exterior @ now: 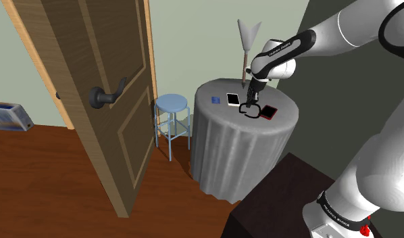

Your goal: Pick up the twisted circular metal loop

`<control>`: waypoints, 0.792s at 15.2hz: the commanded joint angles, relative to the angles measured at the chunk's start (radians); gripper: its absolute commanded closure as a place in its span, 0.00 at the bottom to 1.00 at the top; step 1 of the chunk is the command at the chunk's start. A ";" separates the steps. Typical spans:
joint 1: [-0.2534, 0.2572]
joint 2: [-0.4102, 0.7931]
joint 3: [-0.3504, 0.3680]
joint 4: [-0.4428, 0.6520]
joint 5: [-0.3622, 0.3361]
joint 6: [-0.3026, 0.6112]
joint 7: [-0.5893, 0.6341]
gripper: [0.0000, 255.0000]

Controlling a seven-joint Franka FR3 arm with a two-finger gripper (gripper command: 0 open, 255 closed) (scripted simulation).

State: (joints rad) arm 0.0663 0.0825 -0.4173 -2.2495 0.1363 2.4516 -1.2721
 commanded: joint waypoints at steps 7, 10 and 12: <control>0.003 -0.054 -0.004 0.028 -0.042 -0.076 0.032 1.00; 0.004 -0.078 -0.005 0.046 -0.059 -0.114 0.045 1.00; 0.004 -0.092 -0.004 0.059 -0.069 -0.140 0.053 1.00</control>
State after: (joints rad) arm 0.0702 -0.0029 -0.4217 -2.1984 0.0722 2.3253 -1.2225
